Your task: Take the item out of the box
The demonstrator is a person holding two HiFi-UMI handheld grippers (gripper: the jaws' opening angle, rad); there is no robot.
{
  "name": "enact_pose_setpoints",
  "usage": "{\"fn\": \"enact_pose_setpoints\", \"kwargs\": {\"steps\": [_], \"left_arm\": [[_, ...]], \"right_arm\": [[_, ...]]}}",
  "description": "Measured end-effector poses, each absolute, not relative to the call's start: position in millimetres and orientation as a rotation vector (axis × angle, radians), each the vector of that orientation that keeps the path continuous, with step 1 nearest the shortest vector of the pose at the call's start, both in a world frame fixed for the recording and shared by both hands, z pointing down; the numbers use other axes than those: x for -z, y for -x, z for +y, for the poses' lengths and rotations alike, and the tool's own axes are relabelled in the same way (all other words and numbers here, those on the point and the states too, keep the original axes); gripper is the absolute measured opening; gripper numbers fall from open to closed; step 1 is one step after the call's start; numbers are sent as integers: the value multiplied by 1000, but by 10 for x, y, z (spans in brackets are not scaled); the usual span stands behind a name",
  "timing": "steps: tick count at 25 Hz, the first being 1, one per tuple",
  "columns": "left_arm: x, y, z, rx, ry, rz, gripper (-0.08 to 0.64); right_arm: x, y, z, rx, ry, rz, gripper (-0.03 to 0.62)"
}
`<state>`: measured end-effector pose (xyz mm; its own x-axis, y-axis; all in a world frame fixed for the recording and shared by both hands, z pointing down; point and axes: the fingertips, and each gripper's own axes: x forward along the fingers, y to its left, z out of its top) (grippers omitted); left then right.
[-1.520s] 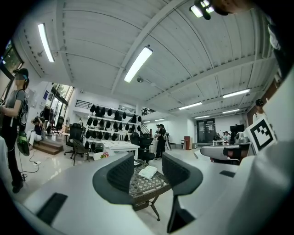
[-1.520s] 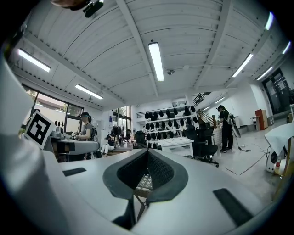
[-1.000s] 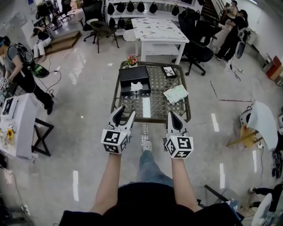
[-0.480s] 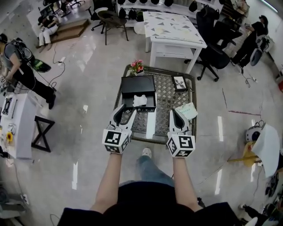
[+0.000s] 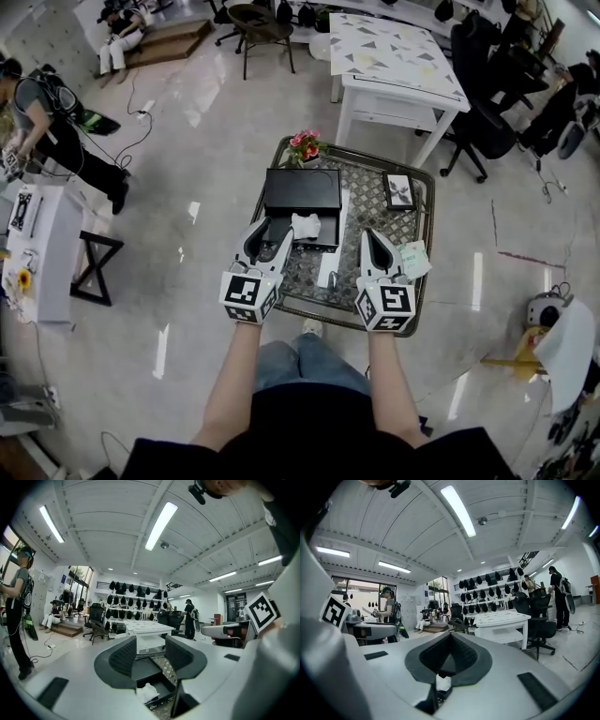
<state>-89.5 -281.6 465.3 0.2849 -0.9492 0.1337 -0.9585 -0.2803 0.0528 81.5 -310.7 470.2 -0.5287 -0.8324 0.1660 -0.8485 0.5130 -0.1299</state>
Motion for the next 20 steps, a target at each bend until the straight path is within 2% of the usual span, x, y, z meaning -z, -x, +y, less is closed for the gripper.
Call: {"fn": "enact_pose_setpoints", "kwargs": {"steps": [20], "left_arm": [[-4743, 1008, -3438, -151, -2430, -1744, 190]], "right_arm": [[-4685, -574, -3642, -302, -1467, -2633, 3]]}}
